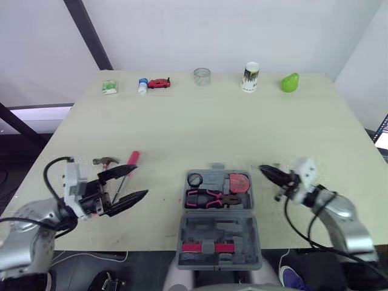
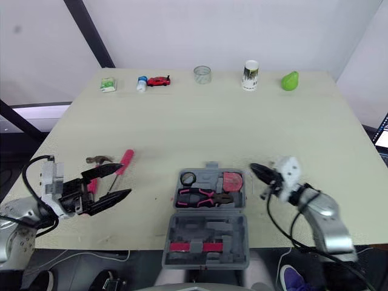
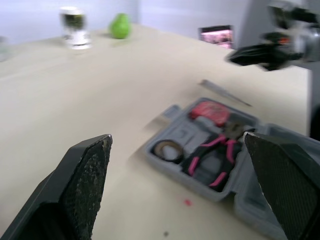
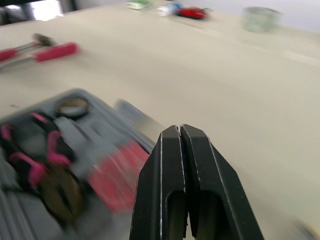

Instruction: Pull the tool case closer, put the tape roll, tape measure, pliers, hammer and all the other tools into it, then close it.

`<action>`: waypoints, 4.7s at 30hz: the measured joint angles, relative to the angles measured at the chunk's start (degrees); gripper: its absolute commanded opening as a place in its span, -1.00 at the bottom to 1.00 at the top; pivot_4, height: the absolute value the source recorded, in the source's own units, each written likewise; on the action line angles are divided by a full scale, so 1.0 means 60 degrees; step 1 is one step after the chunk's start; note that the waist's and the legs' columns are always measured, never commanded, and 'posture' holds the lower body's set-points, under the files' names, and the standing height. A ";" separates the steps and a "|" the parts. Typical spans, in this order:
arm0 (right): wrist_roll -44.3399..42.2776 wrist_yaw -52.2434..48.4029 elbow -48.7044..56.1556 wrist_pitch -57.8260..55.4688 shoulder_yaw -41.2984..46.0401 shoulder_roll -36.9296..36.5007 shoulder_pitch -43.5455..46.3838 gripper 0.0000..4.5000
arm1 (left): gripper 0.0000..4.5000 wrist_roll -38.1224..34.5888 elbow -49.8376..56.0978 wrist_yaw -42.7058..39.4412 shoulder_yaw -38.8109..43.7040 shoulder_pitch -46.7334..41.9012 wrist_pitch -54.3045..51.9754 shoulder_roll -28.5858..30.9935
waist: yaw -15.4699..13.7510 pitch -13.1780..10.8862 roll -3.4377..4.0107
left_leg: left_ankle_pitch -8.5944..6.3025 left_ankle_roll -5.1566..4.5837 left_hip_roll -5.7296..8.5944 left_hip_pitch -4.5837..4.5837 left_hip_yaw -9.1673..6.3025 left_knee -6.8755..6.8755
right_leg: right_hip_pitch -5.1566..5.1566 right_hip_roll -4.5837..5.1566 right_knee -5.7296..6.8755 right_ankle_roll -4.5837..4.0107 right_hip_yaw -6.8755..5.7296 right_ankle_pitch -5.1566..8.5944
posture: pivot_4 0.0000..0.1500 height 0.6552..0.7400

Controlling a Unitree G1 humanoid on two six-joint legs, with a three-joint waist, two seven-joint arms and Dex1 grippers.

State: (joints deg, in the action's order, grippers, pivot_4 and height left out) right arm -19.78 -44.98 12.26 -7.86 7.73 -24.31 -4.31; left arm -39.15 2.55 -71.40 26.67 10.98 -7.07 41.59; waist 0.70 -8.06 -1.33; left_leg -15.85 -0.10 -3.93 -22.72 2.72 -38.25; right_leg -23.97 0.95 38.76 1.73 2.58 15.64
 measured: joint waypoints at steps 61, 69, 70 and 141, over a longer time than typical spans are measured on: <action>0.1515 -0.2048 -0.0819 0.0684 -0.2737 -0.2573 -0.0365 -0.98 | -1.00 0.3509 -0.3276 -0.1870 -0.3795 -0.1981 0.2973 0.0267 | -0.0006 -0.0044 -0.0062 | -0.0007 -0.0009 -0.0028 0.0101 0.0039 -0.0011 | 0.0068 -0.0031 0.0016 -0.0012 0.0028 -0.0004 | 1.00 1.00; 0.1980 -0.1912 -0.1242 0.0783 -0.3341 -0.1967 0.0275 -0.98 | -1.00 0.3710 -0.3972 -0.2084 -0.4300 -0.2438 0.3335 0.0210 | -0.0009 -0.0044 -0.0060 | -0.0007 -0.0009 -0.0030 0.0095 0.0030 -0.0009 | 0.0068 -0.0039 0.0018 -0.0014 0.0023 -0.0005 | 1.00 1.00; 0.2033 -0.1882 -0.1285 0.0783 -0.3402 -0.1936 0.0302 -0.98 | -1.00 0.3710 -0.4047 -0.2087 -0.4314 -0.2463 0.3363 0.0210 | -0.0011 -0.0045 -0.0060 | -0.0007 -0.0009 -0.0030 0.0095 0.0030 -0.0010 | 0.0068 -0.0038 0.0017 -0.0014 0.0023 -0.0005 | 1.00 1.00; 0.2702 -0.1611 -0.2980 0.1033 -0.3697 -0.0887 0.1804 -0.98 | -1.00 0.4743 -0.5489 -0.0978 -0.5447 -0.4364 0.2689 -0.1459 | -0.0022 -0.0033 -0.0044 | -0.0004 -0.0011 -0.0026 0.0115 0.0015 -0.0027 | 0.0087 -0.0047 0.0045 -0.0015 0.0020 -0.0017 | 1.00 1.00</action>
State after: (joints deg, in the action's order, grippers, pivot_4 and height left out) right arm -3.57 -54.65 -5.63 -1.66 -14.45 -29.63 6.51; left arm -10.69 -30.39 -77.27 -6.02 -15.20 9.06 32.83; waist 0.57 -8.26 -1.59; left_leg -15.88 -0.17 -4.09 -22.03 2.81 -38.42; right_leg -23.45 0.66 39.04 1.64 2.69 15.54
